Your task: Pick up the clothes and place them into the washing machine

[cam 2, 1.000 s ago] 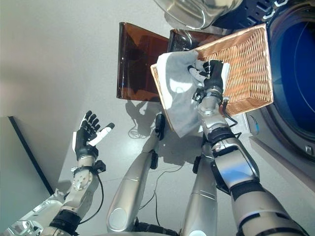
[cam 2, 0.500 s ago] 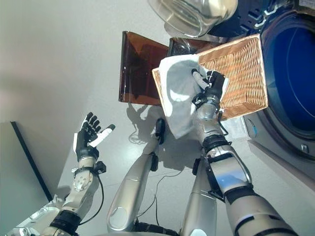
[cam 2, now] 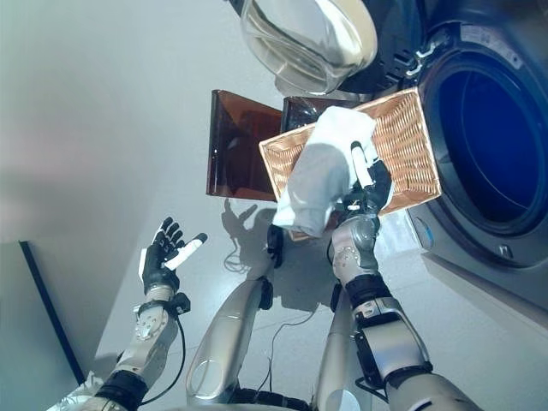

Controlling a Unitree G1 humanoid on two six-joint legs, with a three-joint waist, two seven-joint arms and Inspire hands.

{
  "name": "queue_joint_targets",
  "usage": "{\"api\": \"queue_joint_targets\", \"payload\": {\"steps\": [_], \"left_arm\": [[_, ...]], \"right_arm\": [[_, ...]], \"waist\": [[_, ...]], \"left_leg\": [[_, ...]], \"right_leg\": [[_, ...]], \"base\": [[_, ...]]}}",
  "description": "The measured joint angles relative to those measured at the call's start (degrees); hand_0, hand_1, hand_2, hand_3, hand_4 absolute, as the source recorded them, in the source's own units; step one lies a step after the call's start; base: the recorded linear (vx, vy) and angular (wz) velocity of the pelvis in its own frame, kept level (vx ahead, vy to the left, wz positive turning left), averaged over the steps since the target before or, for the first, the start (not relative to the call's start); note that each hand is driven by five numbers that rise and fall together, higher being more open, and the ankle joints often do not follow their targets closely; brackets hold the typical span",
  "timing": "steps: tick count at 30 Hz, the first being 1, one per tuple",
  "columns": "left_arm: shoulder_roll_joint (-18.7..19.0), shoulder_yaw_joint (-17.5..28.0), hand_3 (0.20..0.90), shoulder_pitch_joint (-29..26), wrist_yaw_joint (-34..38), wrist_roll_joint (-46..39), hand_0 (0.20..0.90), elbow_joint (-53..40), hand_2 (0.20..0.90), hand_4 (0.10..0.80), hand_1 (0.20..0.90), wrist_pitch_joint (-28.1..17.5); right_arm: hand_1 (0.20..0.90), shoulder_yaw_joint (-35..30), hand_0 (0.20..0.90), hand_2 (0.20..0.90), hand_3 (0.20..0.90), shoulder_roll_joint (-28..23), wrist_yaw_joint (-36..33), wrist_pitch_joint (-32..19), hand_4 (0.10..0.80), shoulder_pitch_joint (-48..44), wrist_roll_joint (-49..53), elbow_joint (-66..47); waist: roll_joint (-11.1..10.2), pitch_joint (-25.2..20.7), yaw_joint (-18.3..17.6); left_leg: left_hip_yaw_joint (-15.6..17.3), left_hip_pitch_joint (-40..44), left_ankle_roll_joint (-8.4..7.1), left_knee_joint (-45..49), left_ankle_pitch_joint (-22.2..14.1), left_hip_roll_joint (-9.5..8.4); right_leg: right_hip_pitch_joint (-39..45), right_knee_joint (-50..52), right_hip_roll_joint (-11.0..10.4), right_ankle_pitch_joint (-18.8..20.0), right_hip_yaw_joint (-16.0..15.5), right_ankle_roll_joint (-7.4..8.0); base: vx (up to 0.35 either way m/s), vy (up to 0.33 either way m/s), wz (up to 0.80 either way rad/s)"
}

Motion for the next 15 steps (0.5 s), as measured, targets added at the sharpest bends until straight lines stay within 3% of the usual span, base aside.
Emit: {"api": "queue_joint_targets", "payload": {"steps": [15], "left_arm": [[-1.20,0.02,0.900,0.15,-1.32,-0.03,0.900,2.54,0.900,0.800,0.900,0.18]], "right_arm": [[0.200,-2.45,0.200,0.200,0.200,1.10,1.93,-3.19,0.300,3.31,3.79,-5.66]], "waist": [[0.05,-0.03,-0.08]], "left_leg": [[1.84,2.84,0.48,-0.92,-0.35,-0.31]], "right_leg": [[1.59,-0.05,-0.09,0.11,1.77,0.11]], "base": [[0.000,0.004,-0.05]]}}
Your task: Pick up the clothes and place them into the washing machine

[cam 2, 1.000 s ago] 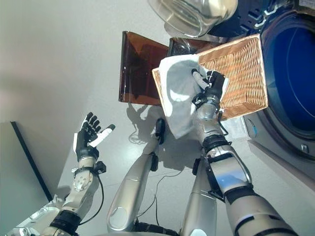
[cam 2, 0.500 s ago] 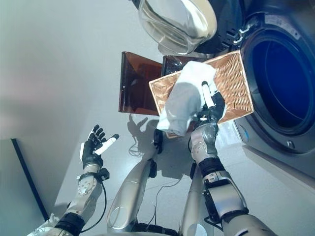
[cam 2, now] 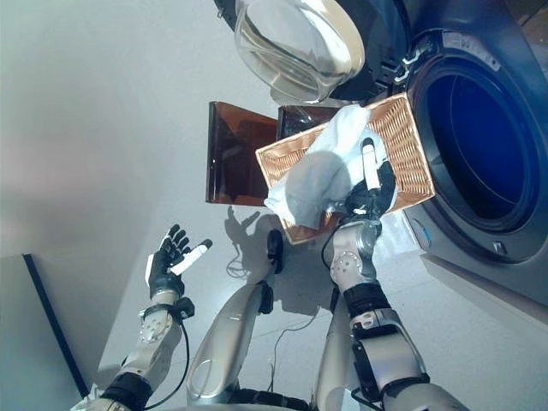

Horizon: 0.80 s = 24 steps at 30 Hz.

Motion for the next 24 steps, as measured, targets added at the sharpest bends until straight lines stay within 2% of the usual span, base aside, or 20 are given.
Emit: {"api": "queue_joint_targets", "payload": {"steps": [13,24], "left_arm": [[-0.02,0.02,0.900,1.55,-1.16,0.00,0.900,0.48,0.900,0.800,0.900,-0.02],[-0.06,0.10,0.900,1.53,-1.14,0.05,0.900,0.71,0.900,0.800,0.900,-0.02]], "right_arm": [[0.200,-3.77,0.200,0.200,0.200,-0.47,-0.12,-2.04,0.300,1.96,-0.07,-2.95],[0.200,-3.14,0.200,0.200,0.200,-0.77,-2.56,-1.72,0.300,2.42,-3.50,-3.07]], "waist": [[0.29,-0.19,-1.55],[0.29,-0.19,-1.54]], "left_leg": [[0.89,1.49,0.57,-0.33,-0.62,-0.34],[1.42,1.48,0.71,-0.26,-0.93,-0.39]], "right_leg": [[1.55,-1.85,-0.58,0.47,0.78,0.76],[1.57,-1.82,-0.61,0.46,0.94,0.76]], "base": [[0.000,0.000,-0.03],[-0.001,-0.001,0.00]]}}
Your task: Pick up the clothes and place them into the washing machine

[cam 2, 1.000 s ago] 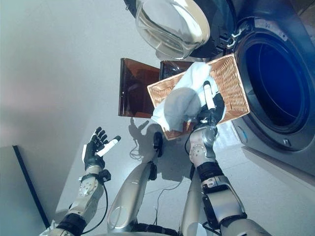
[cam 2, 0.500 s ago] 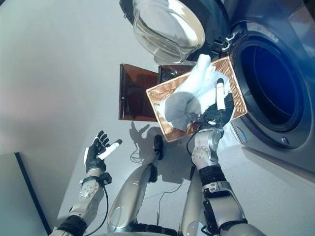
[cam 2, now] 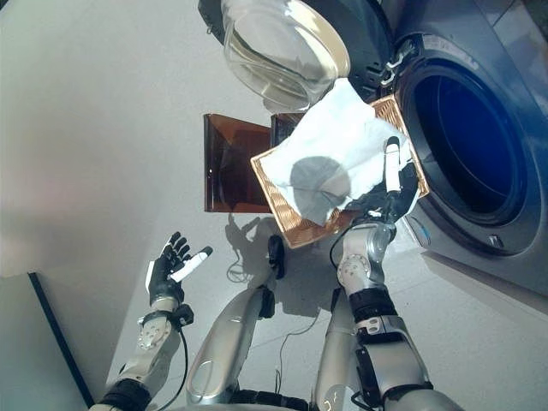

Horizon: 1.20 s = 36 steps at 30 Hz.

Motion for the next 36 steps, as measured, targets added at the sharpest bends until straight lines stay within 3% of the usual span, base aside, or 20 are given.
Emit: {"api": "queue_joint_targets", "payload": {"steps": [6,8,13,15,20,22,27,36], "left_arm": [[-0.20,0.54,0.900,0.00,0.05,0.08,0.900,0.02,0.900,0.800,0.900,-0.02],[-0.65,0.79,0.900,-0.20,0.03,1.10,0.900,1.23,0.900,0.800,0.900,0.00],[-1.32,0.84,0.900,-1.22,0.00,7.02,0.900,10.36,0.900,0.800,0.900,0.91],[-1.54,1.00,0.900,-1.97,0.07,11.00,0.900,16.69,0.900,0.800,0.900,2.99],[-1.47,2.52,0.900,-3.21,-1.02,16.24,0.900,27.30,0.900,0.800,0.900,6.78],[-0.92,2.10,0.900,-4.99,-2.07,20.93,0.900,30.40,0.900,0.800,0.900,8.11],[-0.95,1.34,0.900,-5.52,-3.42,27.13,0.900,32.52,0.900,0.800,0.900,9.65],[-1.38,-2.10,0.900,-5.54,-3.98,30.53,0.900,32.40,0.900,0.800,0.900,10.80]], "right_arm": [[0.200,4.18,0.200,0.200,0.200,-4.27,-0.23,1.77,0.300,4.29,-9.99,-6.70],[0.200,5.62,0.200,0.200,0.200,-8.18,-0.60,4.97,0.300,5.05,-17.12,-7.89],[0.200,6.59,0.200,0.200,0.200,-14.57,-1.33,9.40,0.300,6.01,-30.60,-10.60],[0.200,7.73,0.200,0.200,0.200,-16.78,-1.03,11.83,0.300,6.15,-34.42,-10.91],[0.200,9.72,0.200,0.200,0.200,-17.18,1.83,14.64,0.300,6.00,-39.22,-10.94],[0.200,10.44,0.200,0.200,0.200,-17.53,3.32,15.98,0.300,5.43,-40.92,-10.87],[0.200,14.26,0.200,0.200,0.200,-17.80,5.23,17.96,0.300,3.05,-45.78,-10.41],[0.200,14.68,0.200,0.200,0.200,-17.30,6.34,21.56,0.300,2.87,-48.54,-9.50]], "waist": [[-0.01,0.00,-0.11],[-0.04,0.02,-0.59],[-0.79,-0.46,-2.05],[-2.25,-1.35,-2.84],[-7.99,-4.99,-3.84],[-8.85,-5.51,-4.22],[-10.09,-9.40,-4.54],[-11.01,-14.25,-4.82]], "left_leg": [[-0.05,0.07,0.07,0.34,-0.12,0.03],[-0.39,1.54,0.09,0.36,-0.34,0.05],[-1.37,6.26,0.51,0.32,-1.65,0.44],[-1.30,9.04,0.06,0.34,-2.27,0.64],[-0.90,12.68,-0.31,0.05,-3.58,1.17],[-0.87,15.45,-0.21,-0.60,-3.75,1.67],[-0.06,18.13,-0.32,-0.78,-4.75,1.96],[0.19,24.15,-0.53,-3.55,-5.03,1.93]], "right_leg": [[0.38,-0.02,0.00,0.01,-0.01,0.00],[2.26,-0.42,0.00,0.00,-0.15,0.02],[8.52,-3.22,-0.12,-0.10,-1.18,0.53],[12.01,-4.65,-0.08,0.18,-1.38,0.33],[17.01,-8.21,0.66,0.71,-1.65,0.09],[20.46,-10.15,0.66,1.23,-2.18,-0.01],[23.35,-11.67,0.74,1.57,-2.06,0.16],[29.69,-15.35,0.68,1.58,-2.27,-0.12]], "base": [[0.007,-0.002,0.01],[0.061,-0.030,0.03],[0.105,-0.038,0.00],[0.126,-0.044,-0.05],[0.101,-0.027,-0.08],[0.077,-0.005,-0.01],[0.063,0.009,-0.09],[0.073,0.022,-0.03]]}}
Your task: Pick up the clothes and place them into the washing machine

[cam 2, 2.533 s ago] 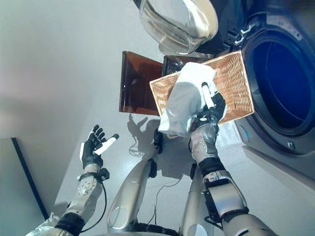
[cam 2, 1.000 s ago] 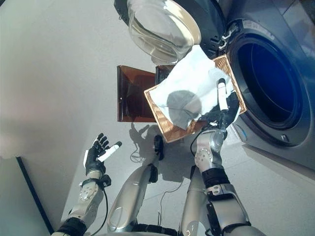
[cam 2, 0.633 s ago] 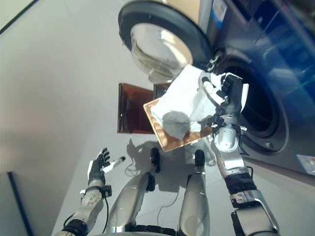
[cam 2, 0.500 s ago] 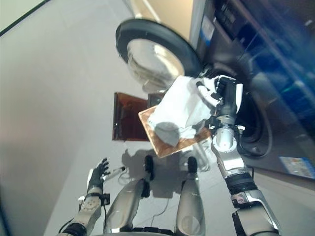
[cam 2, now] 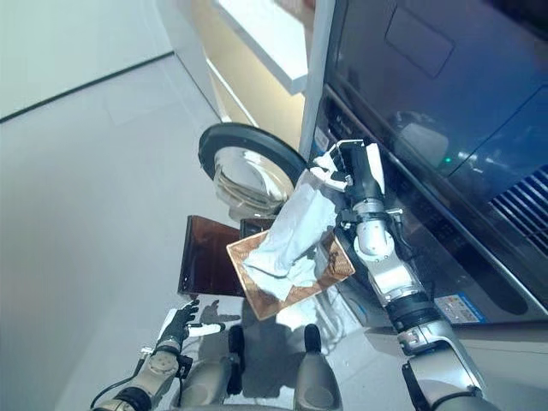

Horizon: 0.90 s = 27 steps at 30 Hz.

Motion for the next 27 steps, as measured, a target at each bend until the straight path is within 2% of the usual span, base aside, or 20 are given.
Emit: {"api": "queue_joint_targets", "payload": {"steps": [6,11,16,21,27], "left_arm": [[-0.29,-0.43,0.900,1.08,-1.03,1.02,0.900,0.22,0.900,0.800,0.900,0.20],[-0.37,-0.42,0.900,1.66,-1.03,1.00,0.900,0.30,0.900,0.800,0.900,0.37],[-0.62,-0.47,0.900,1.75,-1.05,1.06,0.900,0.76,0.900,0.800,0.900,0.89],[-0.53,-0.71,0.900,1.58,-1.08,1.00,0.900,0.44,0.900,0.800,0.900,1.03],[0.75,-4.09,0.900,1.46,-1.19,0.92,0.900,-2.00,0.900,0.800,0.900,0.97]], "right_arm": [[0.200,3.36,0.200,0.200,0.200,0.39,1.36,0.05,0.300,-0.14,-1.15,0.82],[0.200,4.71,0.200,0.200,0.200,0.38,2.60,0.51,0.300,-0.87,-2.40,0.55],[0.200,4.91,0.200,0.200,0.200,0.10,3.74,2.14,0.300,-2.01,-3.23,0.53],[0.200,7.01,0.200,0.200,0.200,-1.62,3.88,2.55,0.300,-8.02,-3.41,0.87],[0.200,8.59,0.200,0.200,0.200,-2.78,4.92,2.47,0.300,-14.17,-3.42,0.96]], "waist": [[-2.10,-5.84,-0.08],[-2.90,-8.33,-0.03],[-2.92,-9.16,-0.25],[-2.60,-9.48,-0.74],[-2.37,-10.06,-1.53]], "left_leg": [[0.73,4.28,0.00,-4.01,0.64,-0.02],[1.49,7.34,-0.09,-7.70,1.78,-0.17],[1.59,9.24,-0.02,-8.58,2.16,-0.14],[2.19,9.18,-0.06,-8.83,2.24,-0.07],[2.50,9.88,-0.19,-8.86,2.13,0.00]], "right_leg": [[3.15,-2.16,0.15,0.38,0.02,0.21],[4.45,-2.92,0.21,0.42,0.02,0.24],[6.46,-4.07,0.21,0.60,-0.09,0.43],[6.66,-5.60,0.20,1.68,0.45,0.53],[8.38,-8.00,0.08,2.73,0.52,0.58]], "base": [[0.058,0.030,-0.06],[0.034,0.013,-0.08],[0.009,0.002,0.00],[0.009,-0.002,-0.07],[0.001,0.000,-0.01]]}}
